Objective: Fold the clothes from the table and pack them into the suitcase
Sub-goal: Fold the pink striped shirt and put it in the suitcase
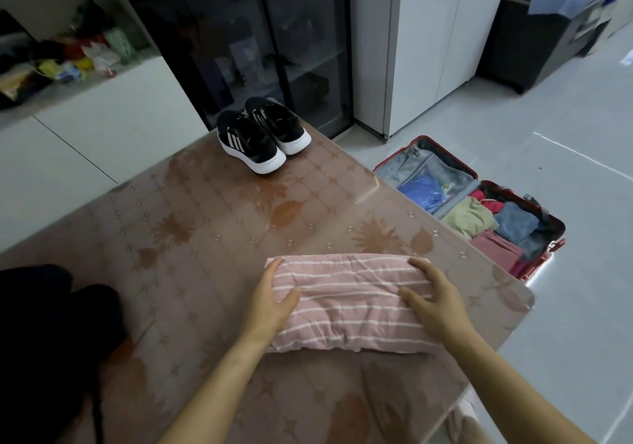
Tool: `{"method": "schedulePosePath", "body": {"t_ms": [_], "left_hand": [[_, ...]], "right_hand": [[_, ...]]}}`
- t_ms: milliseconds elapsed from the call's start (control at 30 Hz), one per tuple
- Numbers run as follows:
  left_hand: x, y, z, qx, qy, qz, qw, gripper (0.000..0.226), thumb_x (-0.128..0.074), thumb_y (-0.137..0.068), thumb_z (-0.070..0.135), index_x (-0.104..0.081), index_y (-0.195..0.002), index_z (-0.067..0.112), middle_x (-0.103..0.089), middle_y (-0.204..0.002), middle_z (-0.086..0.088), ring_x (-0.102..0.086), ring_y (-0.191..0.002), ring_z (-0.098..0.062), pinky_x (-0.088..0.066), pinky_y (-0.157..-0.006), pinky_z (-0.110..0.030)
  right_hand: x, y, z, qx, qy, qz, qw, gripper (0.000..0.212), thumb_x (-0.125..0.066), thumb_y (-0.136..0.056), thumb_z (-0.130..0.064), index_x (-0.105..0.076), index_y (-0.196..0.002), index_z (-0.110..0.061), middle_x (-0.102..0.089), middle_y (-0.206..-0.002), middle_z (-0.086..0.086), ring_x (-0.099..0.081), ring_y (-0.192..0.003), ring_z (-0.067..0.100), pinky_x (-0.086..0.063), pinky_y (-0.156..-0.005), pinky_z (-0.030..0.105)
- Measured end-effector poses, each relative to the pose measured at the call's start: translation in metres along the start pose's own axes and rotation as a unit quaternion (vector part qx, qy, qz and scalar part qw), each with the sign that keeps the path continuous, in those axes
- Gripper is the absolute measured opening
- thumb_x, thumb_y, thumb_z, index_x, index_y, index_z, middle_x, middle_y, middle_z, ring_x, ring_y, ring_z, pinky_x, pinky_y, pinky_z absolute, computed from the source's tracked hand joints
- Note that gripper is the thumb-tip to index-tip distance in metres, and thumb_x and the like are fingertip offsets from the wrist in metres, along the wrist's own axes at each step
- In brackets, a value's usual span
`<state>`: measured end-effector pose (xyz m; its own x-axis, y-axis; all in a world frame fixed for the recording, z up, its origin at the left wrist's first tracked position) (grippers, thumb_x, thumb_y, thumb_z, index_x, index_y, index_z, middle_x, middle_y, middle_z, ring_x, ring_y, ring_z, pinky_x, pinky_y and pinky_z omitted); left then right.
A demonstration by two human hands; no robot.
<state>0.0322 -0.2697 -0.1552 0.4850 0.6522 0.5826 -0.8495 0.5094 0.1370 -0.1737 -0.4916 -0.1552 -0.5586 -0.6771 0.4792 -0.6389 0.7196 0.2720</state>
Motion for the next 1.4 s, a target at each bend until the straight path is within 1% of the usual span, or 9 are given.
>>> {"method": "schedulePosePath", "body": {"t_ms": [100, 233, 467, 567, 700, 867, 1100, 1267, 1400], "left_hand": [[-0.013, 0.013, 0.017, -0.001, 0.001, 0.022, 1.0, 0.057, -0.069, -0.084, 0.013, -0.044, -0.135, 0.019, -0.041, -0.131, 0.017, -0.036, -0.122, 0.005, -0.021, -0.086, 0.008], [-0.057, 0.017, 0.051, 0.009, 0.028, 0.034, 0.999, 0.06, -0.066, -0.08, 0.025, -0.043, -0.135, 0.019, -0.042, -0.133, 0.015, -0.033, -0.117, 0.016, -0.021, -0.088, 0.007], [-0.189, -0.004, 0.137, 0.025, 0.017, 0.043, 0.999, 0.056, -0.07, -0.082, 0.022, -0.042, -0.13, 0.027, -0.041, -0.137, 0.013, -0.036, -0.126, 0.003, -0.021, -0.098, -0.001], [-0.252, -0.016, 0.184, 0.023, 0.023, 0.029, 0.999, 0.061, -0.065, -0.075, 0.036, -0.043, -0.131, 0.025, -0.041, -0.13, 0.023, -0.036, -0.121, 0.008, -0.021, -0.096, 0.0], [-0.332, -0.031, 0.223, 0.038, -0.007, 0.012, 0.999, 0.058, -0.067, -0.085, 0.025, -0.04, -0.136, 0.029, -0.038, -0.133, 0.017, -0.038, -0.124, 0.0, -0.025, -0.096, -0.008], [-0.411, -0.059, 0.248, 0.072, -0.021, -0.011, 0.997, 0.062, -0.063, -0.088, 0.029, -0.033, -0.143, 0.031, -0.041, -0.141, 0.005, -0.041, -0.129, -0.012, -0.028, -0.093, -0.013], [-0.508, -0.111, 0.24, 0.152, 0.016, -0.021, 0.988, 0.063, -0.062, -0.088, 0.029, -0.031, -0.143, 0.033, -0.044, -0.138, 0.0, -0.047, -0.124, -0.016, -0.035, -0.089, -0.018], [-0.571, -0.149, 0.207, 0.205, 0.055, 0.0, 0.977, 0.063, -0.066, -0.086, 0.028, -0.033, -0.138, 0.039, -0.042, -0.134, 0.007, -0.043, -0.122, -0.005, -0.027, -0.085, -0.008], [-0.617, -0.186, 0.174, 0.231, 0.073, 0.026, 0.97, 0.063, -0.06, -0.072, 0.051, -0.031, -0.128, 0.045, -0.041, -0.13, 0.015, -0.041, -0.118, 0.0, -0.027, -0.089, -0.008]], "right_hand": [[0.022, -0.015, 0.001, 0.036, -0.008, -0.03, 0.999, 0.047, -0.071, -0.083, -0.013, -0.052, -0.119, -0.036, -0.051, -0.119, -0.012, -0.05, -0.107, 0.012, -0.037, -0.09, 0.026], [0.071, -0.042, 0.01, 0.065, -0.014, -0.056, 0.996, 0.047, -0.072, -0.081, -0.01, -0.052, -0.116, -0.035, -0.054, -0.122, -0.011, -0.054, -0.099, 0.006, -0.036, -0.085, 0.015], [0.199, -0.114, 0.084, 0.008, -0.045, -0.074, 0.996, 0.046, -0.069, -0.084, -0.012, -0.054, -0.123, -0.031, -0.051, -0.115, -0.016, -0.048, -0.108, 0.009, -0.035, -0.091, 0.023], [0.256, -0.145, 0.12, -0.015, -0.043, -0.069, 0.997, 0.045, -0.069, -0.084, -0.013, -0.054, -0.122, -0.033, -0.05, -0.111, -0.021, -0.049, -0.104, 0.01, -0.039, -0.088, 0.025], [0.316, -0.183, 0.165, -0.036, -0.028, -0.067, 0.997, 0.044, -0.07, -0.082, -0.009, -0.056, -0.116, -0.033, -0.056, -0.116, -0.009, -0.053, -0.093, 0.006, -0.039, -0.074, 0.015], [0.358, -0.231, 0.216, -0.071, -0.023, -0.057, 0.996, 0.044, -0.071, -0.081, -0.006, -0.058, -0.113, -0.032, -0.061, -0.115, 0.002, -0.057, -0.091, 0.012, -0.042, -0.073, 0.022], [0.395, -0.32, 0.26, -0.067, 0.015, -0.056, 0.996, 0.075, -0.074, -0.078, -0.005, -0.048, -0.088, -0.075, -0.059, -0.111, -0.008, -0.055, -0.096, 0.011, -0.038, -0.083, 0.025], [0.384, -0.41, 0.302, -0.054, 0.06, -0.115, 0.99, 0.075, -0.073, -0.08, -0.011, -0.041, -0.094, -0.078, -0.058, -0.119, -0.004, -0.056, -0.103, 0.019, -0.043, -0.084, 0.031], [0.363, -0.485, 0.342, -0.037, 0.07, -0.165, 0.983, 0.079, -0.073, -0.08, -0.011, -0.038, -0.096, -0.08, -0.054, -0.121, -0.009, -0.056, -0.105, 0.017, -0.042, -0.082, 0.024]]}}
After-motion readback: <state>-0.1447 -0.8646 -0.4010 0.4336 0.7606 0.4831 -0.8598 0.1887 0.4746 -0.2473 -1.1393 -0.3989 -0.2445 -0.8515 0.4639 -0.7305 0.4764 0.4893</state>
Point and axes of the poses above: each hand's wrist, its own y-axis away from the middle knuckle, its own x-axis out of the back of the hand, z = x × y, the point moved 8 cm from there along -y, towards the middle knuckle
